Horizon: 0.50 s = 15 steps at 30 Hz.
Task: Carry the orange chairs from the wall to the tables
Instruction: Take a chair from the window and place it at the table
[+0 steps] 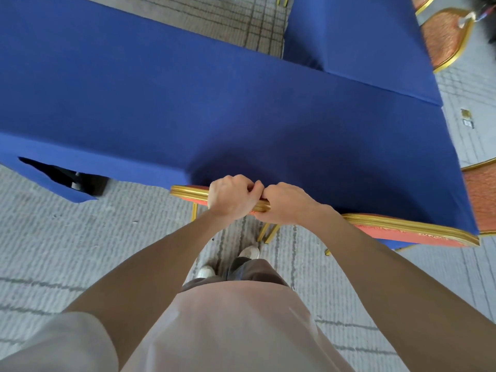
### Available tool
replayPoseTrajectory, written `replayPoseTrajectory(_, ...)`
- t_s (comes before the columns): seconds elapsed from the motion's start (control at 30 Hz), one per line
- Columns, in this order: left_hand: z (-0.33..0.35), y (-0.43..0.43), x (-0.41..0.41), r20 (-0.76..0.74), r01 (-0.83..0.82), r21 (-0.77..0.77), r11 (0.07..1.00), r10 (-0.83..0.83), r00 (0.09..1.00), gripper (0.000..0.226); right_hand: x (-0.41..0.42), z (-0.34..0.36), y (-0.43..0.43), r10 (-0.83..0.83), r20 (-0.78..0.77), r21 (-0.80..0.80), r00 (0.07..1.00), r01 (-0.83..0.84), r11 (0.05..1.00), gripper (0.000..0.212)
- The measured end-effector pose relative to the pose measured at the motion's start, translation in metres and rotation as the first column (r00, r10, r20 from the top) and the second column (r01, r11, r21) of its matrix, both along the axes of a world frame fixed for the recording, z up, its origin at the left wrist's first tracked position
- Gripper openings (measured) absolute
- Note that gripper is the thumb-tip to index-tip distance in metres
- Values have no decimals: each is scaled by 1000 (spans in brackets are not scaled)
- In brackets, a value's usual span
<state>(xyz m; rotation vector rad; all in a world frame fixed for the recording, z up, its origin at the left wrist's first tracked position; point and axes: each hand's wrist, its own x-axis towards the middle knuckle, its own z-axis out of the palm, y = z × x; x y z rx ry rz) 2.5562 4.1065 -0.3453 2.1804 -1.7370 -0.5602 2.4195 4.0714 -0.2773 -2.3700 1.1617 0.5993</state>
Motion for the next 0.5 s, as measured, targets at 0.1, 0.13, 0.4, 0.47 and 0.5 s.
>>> replayPoseTrajectory(0.1,-1,-5,-3,12,-13,12,1000,13,1000,55,-3,2,-4,-10,7,5,1000,10,1000,29)
replayPoseTrajectory(0.13,-2,-6,-4,19,-13,25,1000,12,1000,55,-4,3,-5,-13,3,6,1000,13,1000,28)
replayPoseTrajectory(0.4,12,-15,12,-471,-142,229,963,238,849,35,13,19,-34,-91,23,350,996,77,934,19)
replayPoseTrajectory(0.47,17,-18,24,-598,-243,235,941,337,727,30,33,26,-48,-66,63,278,996,46,960,19)
replayPoseTrajectory(0.5,21,-18,31,-614,-293,229,928,372,696,25,43,28,-54,-60,91,233,994,38,972,20)
